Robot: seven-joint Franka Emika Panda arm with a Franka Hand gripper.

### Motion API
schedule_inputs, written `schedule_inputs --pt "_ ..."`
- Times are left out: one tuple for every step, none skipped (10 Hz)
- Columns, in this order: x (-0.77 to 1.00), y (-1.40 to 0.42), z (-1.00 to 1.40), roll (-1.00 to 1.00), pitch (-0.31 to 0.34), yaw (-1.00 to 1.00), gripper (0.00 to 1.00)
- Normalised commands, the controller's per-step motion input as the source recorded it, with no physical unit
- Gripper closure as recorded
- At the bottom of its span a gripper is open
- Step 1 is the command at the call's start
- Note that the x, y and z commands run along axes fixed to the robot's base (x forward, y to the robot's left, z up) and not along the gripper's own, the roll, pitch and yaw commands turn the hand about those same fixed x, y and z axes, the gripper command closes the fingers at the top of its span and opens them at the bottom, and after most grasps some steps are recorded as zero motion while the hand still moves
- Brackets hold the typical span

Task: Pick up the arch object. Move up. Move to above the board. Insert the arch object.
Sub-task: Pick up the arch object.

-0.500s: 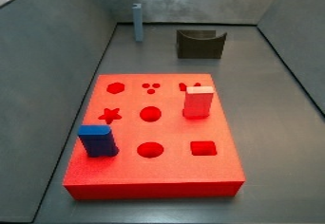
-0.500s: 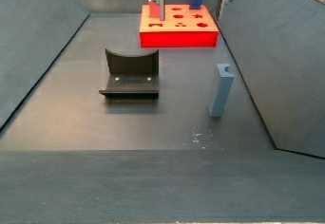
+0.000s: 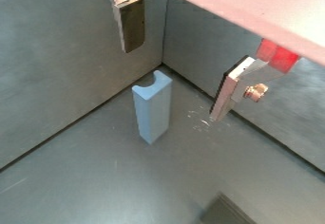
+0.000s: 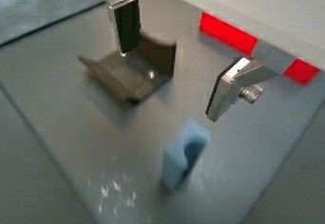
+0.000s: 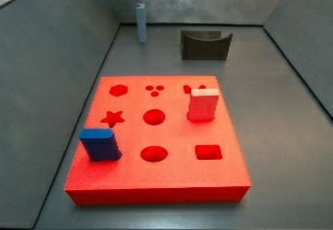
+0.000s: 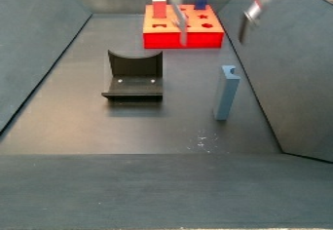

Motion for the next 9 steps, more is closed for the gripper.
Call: schedule_inputs --pt "-0.65 0.3 -0.77 -0.08 -0.24 0.0 0.0" --pt "-0.57 0.22 -0.69 -0.09 -0.266 0.0 0.0" --pt "-0.06 0.0 -0.46 -0.12 -0.206 0.0 0.0" --pt "0.0 -0.09 -0.4 -0.1 -0.1 0.0 0.0" --pt "0.01 -0.07 -0.41 -0.12 -0.087 0.0 0.0" --pt "0.07 0.0 -0.53 -0.14 -0.061 0.0 0.0" --pt "0.0 0.02 -0.51 -0.09 -0.08 0.0 0.0" --pt "-0.01 0.0 -0.35 -0.1 -0.106 0.0 0.0" --pt "-0.04 0.01 -0.31 -0.1 -0.119 0.0 0.0"
